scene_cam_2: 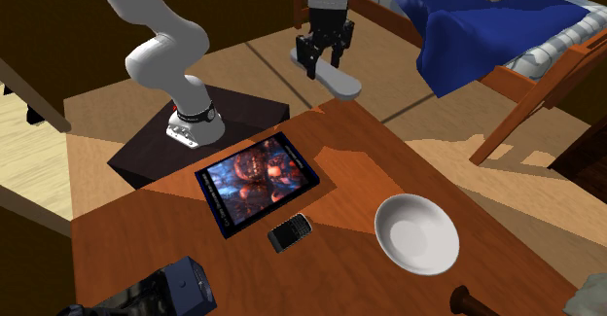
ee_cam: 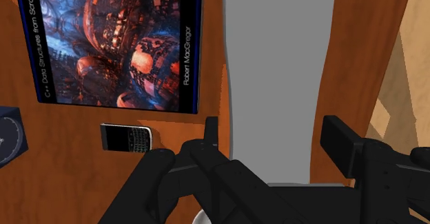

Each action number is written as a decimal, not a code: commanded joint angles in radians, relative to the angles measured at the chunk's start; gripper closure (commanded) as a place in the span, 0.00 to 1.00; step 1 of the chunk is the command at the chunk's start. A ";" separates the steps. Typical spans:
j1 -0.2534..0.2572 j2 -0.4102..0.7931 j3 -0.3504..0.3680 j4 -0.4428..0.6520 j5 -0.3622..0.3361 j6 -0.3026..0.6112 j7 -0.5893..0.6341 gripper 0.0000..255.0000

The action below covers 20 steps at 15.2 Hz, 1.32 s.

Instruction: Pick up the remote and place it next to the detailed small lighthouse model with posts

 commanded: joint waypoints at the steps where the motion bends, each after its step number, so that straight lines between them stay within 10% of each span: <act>1: -0.012 -0.058 -0.029 -0.049 -0.003 -0.009 -0.042 1.00; 20: -0.184 -0.423 -0.364 -0.302 -0.200 -0.105 -0.453 1.00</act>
